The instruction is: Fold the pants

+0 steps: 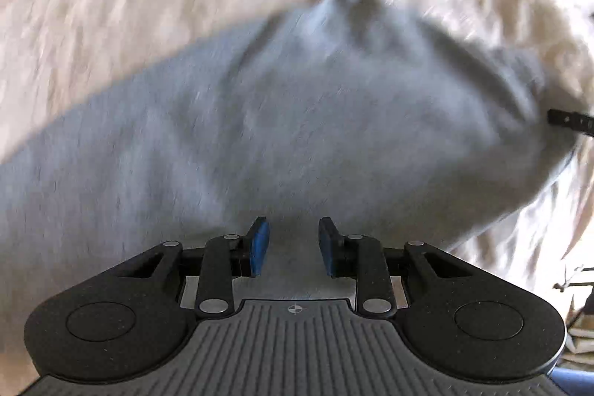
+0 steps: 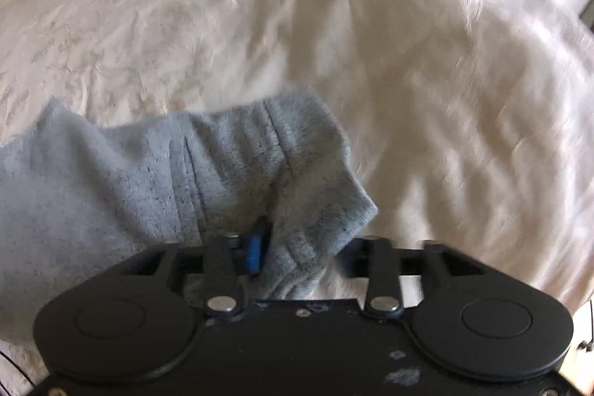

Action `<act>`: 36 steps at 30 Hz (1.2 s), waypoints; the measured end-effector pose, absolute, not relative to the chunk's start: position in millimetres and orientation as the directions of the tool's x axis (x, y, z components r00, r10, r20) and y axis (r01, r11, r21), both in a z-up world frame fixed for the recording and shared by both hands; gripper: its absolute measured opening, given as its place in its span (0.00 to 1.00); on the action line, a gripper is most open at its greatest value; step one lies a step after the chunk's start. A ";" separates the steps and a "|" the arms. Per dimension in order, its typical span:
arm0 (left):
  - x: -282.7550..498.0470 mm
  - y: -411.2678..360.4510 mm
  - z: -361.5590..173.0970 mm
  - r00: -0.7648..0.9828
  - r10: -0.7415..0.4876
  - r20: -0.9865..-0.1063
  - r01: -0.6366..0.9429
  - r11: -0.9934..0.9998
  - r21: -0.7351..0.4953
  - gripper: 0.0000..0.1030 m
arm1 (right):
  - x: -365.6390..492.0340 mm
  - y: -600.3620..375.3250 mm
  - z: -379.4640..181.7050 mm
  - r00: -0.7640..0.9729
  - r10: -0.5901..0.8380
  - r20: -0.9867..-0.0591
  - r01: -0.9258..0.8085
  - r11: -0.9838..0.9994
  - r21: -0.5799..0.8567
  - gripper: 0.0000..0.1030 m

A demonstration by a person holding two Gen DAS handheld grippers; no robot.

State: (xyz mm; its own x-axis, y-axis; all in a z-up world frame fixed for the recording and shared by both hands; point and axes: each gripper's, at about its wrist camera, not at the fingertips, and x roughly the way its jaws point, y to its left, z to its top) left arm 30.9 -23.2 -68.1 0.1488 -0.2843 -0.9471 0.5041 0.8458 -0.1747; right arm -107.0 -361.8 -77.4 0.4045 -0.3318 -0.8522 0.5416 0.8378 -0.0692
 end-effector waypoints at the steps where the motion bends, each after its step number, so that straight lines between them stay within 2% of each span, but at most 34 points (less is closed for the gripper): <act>1: 36.3 -27.9 -62.3 0.166 -0.301 -0.939 0.512 0.840 -0.179 0.28 | -111.0 -362.1 -66.6 0.425 -0.360 -0.830 0.543 0.835 -0.084 0.61; 4: 61.1 -45.3 -56.0 0.206 -0.346 -0.915 0.514 0.834 -0.200 0.28 | -113.8 -360.7 -37.7 0.494 -0.417 -0.763 0.533 0.839 -0.113 0.62; 6: 74.1 -60.7 -60.2 0.213 -0.357 -0.910 0.507 0.836 -0.209 0.28 | -109.0 -366.8 -26.9 0.544 -0.375 -0.751 0.503 0.862 -0.066 0.65; 11: 93.9 -70.3 -97.0 0.191 -0.274 -0.943 0.489 0.859 -0.151 0.28 | -68.8 -402.4 -37.6 0.532 -0.265 -0.804 0.449 0.893 0.002 0.66; 12: 97.3 -62.1 -106.9 0.173 -0.261 -0.950 0.459 0.875 -0.157 0.28 | -57.5 -405.9 -44.5 0.515 -0.243 -0.822 0.441 0.897 0.011 0.66; 14: 99.7 -43.1 -111.7 0.163 -0.323 -0.932 0.401 0.885 -0.236 0.28 | -35.7 -420.6 -59.1 0.485 -0.206 -0.850 0.430 0.902 0.027 0.66; 16: 99.9 -35.6 -111.1 0.158 -0.340 -0.927 0.371 0.890 -0.263 0.28 | -19.2 -433.6 -75.6 0.443 -0.158 -0.883 0.411 0.911 0.044 0.62; 18: 98.0 -36.6 -111.3 0.158 -0.337 -0.928 0.381 0.888 -0.258 0.28 | -7.5 -442.3 -89.7 0.415 -0.081 -0.906 0.389 0.916 0.097 0.44; 19: 96.7 -38.6 -111.7 0.159 -0.331 -0.930 0.389 0.887 -0.249 0.28 | -4.8 -444.8 -94.0 0.410 -0.048 -0.911 0.384 0.915 0.125 0.41; 20: 96.6 -41.3 -112.1 0.160 -0.324 -0.932 0.395 0.887 -0.241 0.28 | -2.0 -446.4 -96.7 0.411 -0.021 -0.912 0.385 0.910 0.152 0.33; 21: 97.8 -43.7 -113.2 0.161 -0.318 -0.934 0.397 0.888 -0.233 0.28 | -1.1 -446.5 -97.2 0.417 -0.005 -0.909 0.385 0.907 0.172 0.10; 22: 97.8 -46.2 -114.1 0.162 -0.315 -0.935 0.397 0.888 -0.230 0.28 | -1.2 -443.8 -92.5 0.432 -0.017 -0.902 0.388 0.906 0.168 0.06; 24: 101.9 -53.7 -117.2 0.161 -0.319 -0.934 0.394 0.888 -0.236 0.28 | 0.4 -432.8 -80.3 0.427 -0.122 -0.896 0.385 0.921 0.058 0.03; 26: 106.0 -50.2 -110.3 0.161 -0.325 -0.932 0.389 0.889 -0.243 0.28 | -0.8 -434.1 -90.7 0.377 -0.228 -0.897 0.418 0.907 -0.055 0.02; 29: 103.2 -60.7 -88.8 0.192 -0.304 -0.933 0.454 0.870 -0.191 0.28 | -4.4 -435.5 -100.8 0.375 -0.219 -0.901 0.457 0.889 -0.025 0.03; 33: 111.6 -94.2 -69.8 0.198 -0.377 -0.905 0.548 0.808 -0.217 0.28 | -4.2 -428.8 -100.3 0.373 -0.240 -0.896 0.450 0.891 -0.051 0.03; 36: 132.4 -124.1 -78.7 0.194 -0.393 -0.899 0.570 0.791 -0.223 0.28 | -2.9 -430.9 -100.9 0.371 -0.239 -0.897 0.468 0.883 -0.042 0.03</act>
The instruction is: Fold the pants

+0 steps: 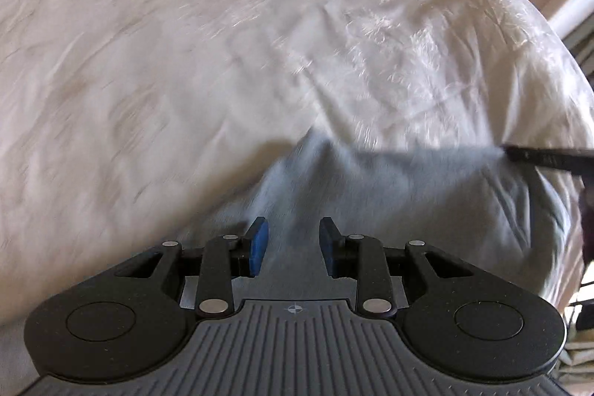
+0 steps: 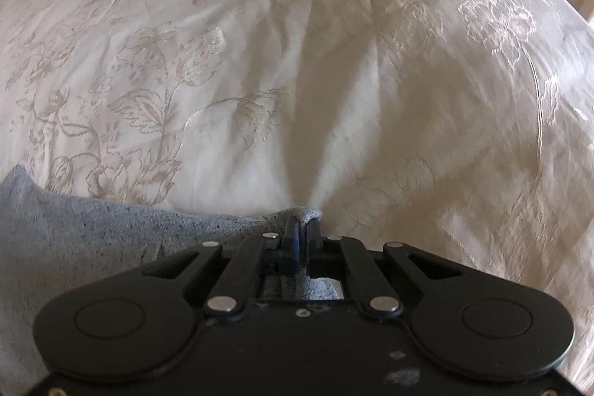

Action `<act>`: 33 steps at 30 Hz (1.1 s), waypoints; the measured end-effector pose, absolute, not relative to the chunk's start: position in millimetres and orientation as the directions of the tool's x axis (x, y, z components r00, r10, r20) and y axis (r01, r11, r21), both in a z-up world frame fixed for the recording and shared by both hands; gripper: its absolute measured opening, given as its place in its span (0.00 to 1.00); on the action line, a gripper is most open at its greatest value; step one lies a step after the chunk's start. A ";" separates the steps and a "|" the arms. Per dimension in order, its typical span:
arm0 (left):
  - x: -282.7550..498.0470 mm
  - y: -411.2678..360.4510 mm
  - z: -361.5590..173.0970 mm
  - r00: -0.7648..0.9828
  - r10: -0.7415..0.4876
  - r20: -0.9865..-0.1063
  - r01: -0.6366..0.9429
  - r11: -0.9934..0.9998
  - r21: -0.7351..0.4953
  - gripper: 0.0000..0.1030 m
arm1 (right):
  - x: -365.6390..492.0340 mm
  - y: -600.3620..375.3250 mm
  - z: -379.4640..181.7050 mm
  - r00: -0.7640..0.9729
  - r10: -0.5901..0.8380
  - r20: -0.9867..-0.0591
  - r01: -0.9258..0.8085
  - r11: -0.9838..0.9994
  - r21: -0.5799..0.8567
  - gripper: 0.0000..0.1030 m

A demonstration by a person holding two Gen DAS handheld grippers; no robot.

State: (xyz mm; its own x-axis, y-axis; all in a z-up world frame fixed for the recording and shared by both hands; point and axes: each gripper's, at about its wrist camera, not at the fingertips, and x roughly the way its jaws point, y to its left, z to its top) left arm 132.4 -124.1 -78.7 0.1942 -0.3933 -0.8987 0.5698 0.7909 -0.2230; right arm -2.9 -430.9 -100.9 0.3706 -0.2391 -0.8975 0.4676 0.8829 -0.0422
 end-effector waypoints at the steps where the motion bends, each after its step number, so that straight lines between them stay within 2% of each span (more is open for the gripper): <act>1: 140.0 -132.6 -84.8 0.198 -0.383 -0.902 0.572 0.793 -0.211 0.28 | -2.4 -430.2 -101.3 0.369 -0.243 -0.897 0.466 0.883 -0.047 0.03; 4: 166.7 -142.7 -108.5 0.193 -0.337 -0.921 0.545 0.818 -0.185 0.28 | -0.6 -429.6 -105.0 0.361 -0.248 -0.899 0.467 0.883 -0.056 0.03; 6: 186.4 -142.2 -111.7 0.176 -0.349 -0.920 0.504 0.835 -0.220 0.28 | -0.4 -428.9 -107.4 0.357 -0.252 -0.899 0.468 0.882 -0.061 0.04; 10: 210.9 -128.1 -78.2 0.244 -0.399 -0.884 0.445 0.856 -0.263 0.29 | 2.6 -427.7 -109.6 0.358 -0.260 -0.897 0.476 0.877 -0.065 0.05; 13: 217.1 -100.8 -49.7 0.302 -0.427 -0.852 0.394 0.870 -0.296 0.29 | 1.8 -427.6 -106.5 0.361 -0.277 -0.891 0.481 0.873 -0.076 0.17; 17: 201.7 -49.9 -27.6 0.375 -0.388 -0.842 0.311 0.908 -0.280 0.29 | -4.7 -425.2 -95.1 0.371 -0.340 -0.864 0.506 0.855 -0.119 0.34; 20: 182.5 -14.4 -25.3 0.396 -0.332 -0.856 0.257 0.935 -0.243 0.29 | -15.6 -416.9 -78.2 0.410 -0.398 -0.821 0.526 0.839 -0.143 0.39; 24: 137.2 39.9 -32.9 0.379 -0.275 -0.884 0.163 0.960 -0.228 0.29 | -28.3 -393.1 -49.4 0.496 -0.431 -0.754 0.513 0.846 -0.146 0.39; 26: 114.9 62.2 -38.4 0.368 -0.253 -0.895 0.117 0.967 -0.225 0.30 | -32.2 -373.3 -34.0 0.571 -0.372 -0.732 0.460 0.883 -0.091 0.39; 29: 81.2 97.4 -43.5 0.351 -0.231 -0.907 0.049 0.972 -0.229 0.33 | -26.8 -328.9 -22.1 0.671 -0.191 -0.716 0.291 0.957 0.017 0.36; 32: 53.3 131.3 -49.4 0.336 -0.228 -0.914 -0.023 0.968 -0.250 0.43 | -4.5 -270.6 -26.2 0.678 0.016 -0.735 0.082 0.992 0.097 0.05; 33: 45.9 141.7 -50.9 0.334 -0.233 -0.913 -0.051 0.963 -0.264 0.44 | 4.5 -250.9 -30.7 0.664 0.068 -0.745 0.023 0.994 0.111 0.05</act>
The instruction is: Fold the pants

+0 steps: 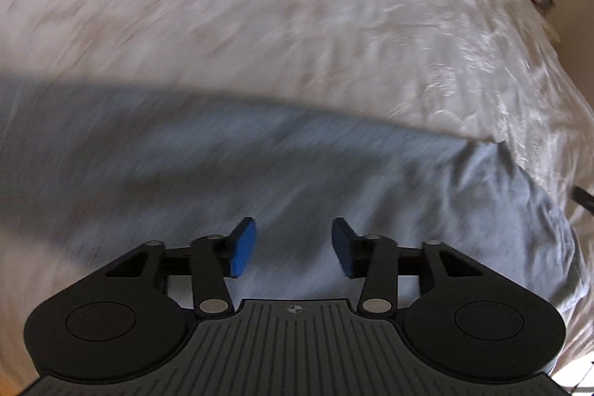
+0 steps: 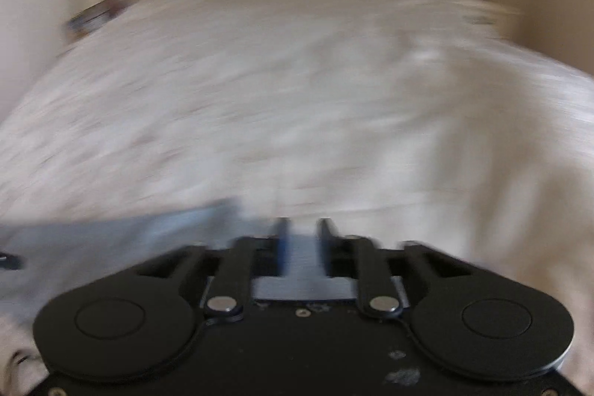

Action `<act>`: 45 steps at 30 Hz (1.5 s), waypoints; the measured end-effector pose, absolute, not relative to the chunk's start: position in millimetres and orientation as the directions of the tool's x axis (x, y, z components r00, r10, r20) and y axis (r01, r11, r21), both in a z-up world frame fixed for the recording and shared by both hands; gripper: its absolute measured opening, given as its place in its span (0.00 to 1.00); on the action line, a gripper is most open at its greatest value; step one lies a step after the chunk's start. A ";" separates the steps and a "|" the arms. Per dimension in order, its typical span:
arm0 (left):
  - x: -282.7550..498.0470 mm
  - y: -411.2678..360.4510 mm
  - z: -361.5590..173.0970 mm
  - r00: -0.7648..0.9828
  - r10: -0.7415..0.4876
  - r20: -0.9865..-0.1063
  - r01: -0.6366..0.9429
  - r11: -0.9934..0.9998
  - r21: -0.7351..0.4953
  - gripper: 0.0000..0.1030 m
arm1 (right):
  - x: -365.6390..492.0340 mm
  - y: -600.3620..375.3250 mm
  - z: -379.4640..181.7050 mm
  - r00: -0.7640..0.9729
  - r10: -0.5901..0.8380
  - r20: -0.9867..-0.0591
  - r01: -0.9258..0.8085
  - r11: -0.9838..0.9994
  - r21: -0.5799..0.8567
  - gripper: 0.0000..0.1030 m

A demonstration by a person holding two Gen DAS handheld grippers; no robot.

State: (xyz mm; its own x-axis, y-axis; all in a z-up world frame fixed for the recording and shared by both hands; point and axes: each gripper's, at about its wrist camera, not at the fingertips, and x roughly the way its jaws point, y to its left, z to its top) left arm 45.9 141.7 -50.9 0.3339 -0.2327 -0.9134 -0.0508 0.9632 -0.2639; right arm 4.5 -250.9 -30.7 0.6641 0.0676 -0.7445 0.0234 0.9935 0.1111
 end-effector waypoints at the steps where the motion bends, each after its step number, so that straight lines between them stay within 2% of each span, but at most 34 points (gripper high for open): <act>1: 40.6 149.8 -52.4 0.333 -0.232 -0.914 -0.074 0.960 -0.270 0.44 | 15.3 -227.0 -37.5 0.652 0.119 -0.749 -0.046 0.992 0.118 0.05; 5: 23.3 183.8 -51.2 0.347 -0.210 -0.914 -0.150 0.949 -0.276 0.44 | 59.6 -156.6 -73.2 0.571 0.190 -0.799 -0.192 0.977 0.095 0.05; 9: 16.2 216.4 -44.1 0.371 -0.185 -0.910 -0.190 0.944 -0.269 0.44 | 105.9 -124.8 -109.8 0.512 0.125 -0.850 -0.179 0.983 0.037 0.06; 13: 10.4 250.3 -43.4 0.391 -0.176 -0.903 -0.207 0.940 -0.273 0.49 | 129.7 -115.3 -98.8 0.571 0.056 -0.819 -0.128 0.992 -0.022 0.10; 16: 7.2 272.9 -50.4 0.391 -0.178 -0.903 -0.216 0.936 -0.278 0.50 | 122.2 -100.4 -73.5 0.598 0.107 -0.794 -0.135 0.990 0.032 0.13; 18: 5.8 289.5 -55.2 0.383 -0.199 -0.902 -0.207 0.933 -0.294 0.55 | 109.8 -81.2 -68.0 0.587 0.143 -0.797 -0.166 0.985 0.054 0.13; 22: 11.0 313.1 -59.3 0.382 -0.251 -0.889 -0.160 0.930 -0.331 0.74 | 91.4 -31.8 -82.1 0.529 0.166 -0.832 -0.233 0.971 0.046 0.18; 26: 12.4 332.7 -53.8 0.393 -0.242 -0.887 -0.106 0.947 -0.305 0.86 | 100.5 4.1 -105.1 0.507 0.113 -0.855 -0.184 0.983 0.021 0.23; 28: 12.3 344.3 -51.8 0.394 -0.237 -0.888 -0.083 0.953 -0.291 0.89 | 107.3 20.1 -109.2 0.524 0.074 -0.849 -0.148 0.989 -0.005 0.24; 31: 11.7 363.4 -48.9 0.398 -0.231 -0.888 -0.065 0.958 -0.279 0.89 | 110.4 43.7 -99.6 0.567 0.050 -0.822 -0.150 0.988 -0.044 0.25; 33: 13.1 376.1 -49.3 0.399 -0.233 -0.887 -0.061 0.958 -0.279 0.89 | 102.1 58.0 -86.8 0.588 0.110 -0.801 -0.181 0.984 0.002 0.32; 35: 15.7 386.7 -50.5 0.396 -0.234 -0.888 -0.056 0.959 -0.278 0.89 | 82.7 74.9 -78.7 0.584 0.167 -0.794 -0.231 0.972 0.035 0.34; 39: 22.9 401.5 -53.5 0.402 -0.239 -0.884 -0.040 0.960 -0.278 0.89 | 33.9 110.9 -79.9 0.507 0.244 -0.827 -0.354 0.933 0.059 0.34; 42: 28.2 407.5 -57.0 0.403 -0.248 -0.881 -0.031 0.958 -0.284 0.89 | -2.5 136.8 -89.5 0.421 0.251 -0.872 -0.444 0.895 0.043 0.34; 45: 32.1 410.8 -58.6 0.412 -0.255 -0.875 -0.024 0.957 -0.290 0.90 | -20.1 146.2 -88.0 0.420 0.248 -0.873 -0.433 0.900 0.047 0.34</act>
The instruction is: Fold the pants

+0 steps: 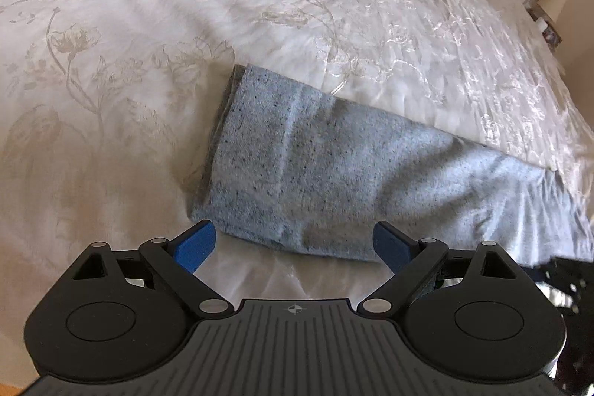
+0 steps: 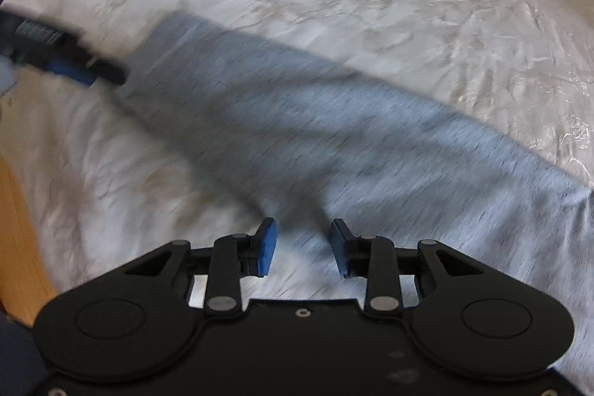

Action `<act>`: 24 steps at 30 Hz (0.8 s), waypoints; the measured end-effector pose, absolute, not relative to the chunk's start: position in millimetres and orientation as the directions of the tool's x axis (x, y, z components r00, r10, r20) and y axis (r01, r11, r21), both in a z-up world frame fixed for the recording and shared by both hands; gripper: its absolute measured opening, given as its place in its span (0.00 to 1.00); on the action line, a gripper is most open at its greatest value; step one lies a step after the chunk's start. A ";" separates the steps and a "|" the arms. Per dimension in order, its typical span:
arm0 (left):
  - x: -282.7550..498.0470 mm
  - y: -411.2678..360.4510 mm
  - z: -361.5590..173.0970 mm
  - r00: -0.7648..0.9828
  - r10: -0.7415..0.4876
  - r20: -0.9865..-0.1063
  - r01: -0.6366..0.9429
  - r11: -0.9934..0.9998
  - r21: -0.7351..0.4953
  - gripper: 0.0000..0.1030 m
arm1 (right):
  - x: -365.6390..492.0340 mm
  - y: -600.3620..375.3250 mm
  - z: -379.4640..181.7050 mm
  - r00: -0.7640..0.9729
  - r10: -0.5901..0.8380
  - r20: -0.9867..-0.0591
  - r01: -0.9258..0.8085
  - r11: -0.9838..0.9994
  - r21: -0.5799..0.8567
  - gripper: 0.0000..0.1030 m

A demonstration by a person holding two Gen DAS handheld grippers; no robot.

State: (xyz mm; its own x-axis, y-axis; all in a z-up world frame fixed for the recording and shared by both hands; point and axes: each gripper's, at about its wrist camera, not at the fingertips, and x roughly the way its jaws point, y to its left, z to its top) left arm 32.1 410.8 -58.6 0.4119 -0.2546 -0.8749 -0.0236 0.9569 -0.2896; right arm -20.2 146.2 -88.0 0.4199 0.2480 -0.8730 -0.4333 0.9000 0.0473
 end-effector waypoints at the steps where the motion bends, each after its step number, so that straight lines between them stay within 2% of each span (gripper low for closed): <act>1: 32.9 411.9 -58.5 0.418 -0.256 -0.872 -0.026 0.956 -0.293 0.90 | -21.5 146.0 -84.7 0.430 0.251 -0.867 -0.407 0.911 0.062 0.34; 4: 36.4 416.5 -57.5 0.439 -0.255 -0.861 -0.039 0.952 -0.302 0.90 | -23.6 144.5 -74.8 0.469 0.238 -0.850 -0.331 0.940 0.080 0.36; 6: 39.5 420.1 -59.2 0.441 -0.251 -0.861 -0.049 0.952 -0.302 0.90 | -23.4 143.5 -69.6 0.493 0.230 -0.839 -0.304 0.949 0.081 0.45; 11: 46.6 436.5 -76.4 0.425 -0.231 -0.875 -0.117 0.945 -0.306 0.90 | -19.7 148.5 -61.4 0.542 0.218 -0.812 -0.301 0.952 0.055 0.49; 13: 51.1 442.2 -87.1 0.405 -0.247 -0.880 -0.134 0.937 -0.324 0.90 | -20.0 149.1 -57.5 0.560 0.199 -0.804 -0.303 0.953 0.025 0.55; 16: 61.3 439.8 -98.3 0.378 -0.270 -0.886 -0.091 0.941 -0.326 0.97 | -21.6 150.2 -51.7 0.590 0.167 -0.790 -0.281 0.960 -0.007 0.70; 18: 68.9 436.4 -103.7 0.364 -0.297 -0.883 -0.055 0.939 -0.339 0.99 | -22.9 151.9 -45.7 0.612 0.136 -0.779 -0.258 0.965 -0.034 0.90; 24: 85.1 434.6 -110.1 0.364 -0.337 -0.868 -0.027 0.928 -0.371 0.99 | -14.8 155.2 -44.1 0.563 0.141 -0.814 -0.263 0.965 -0.015 0.92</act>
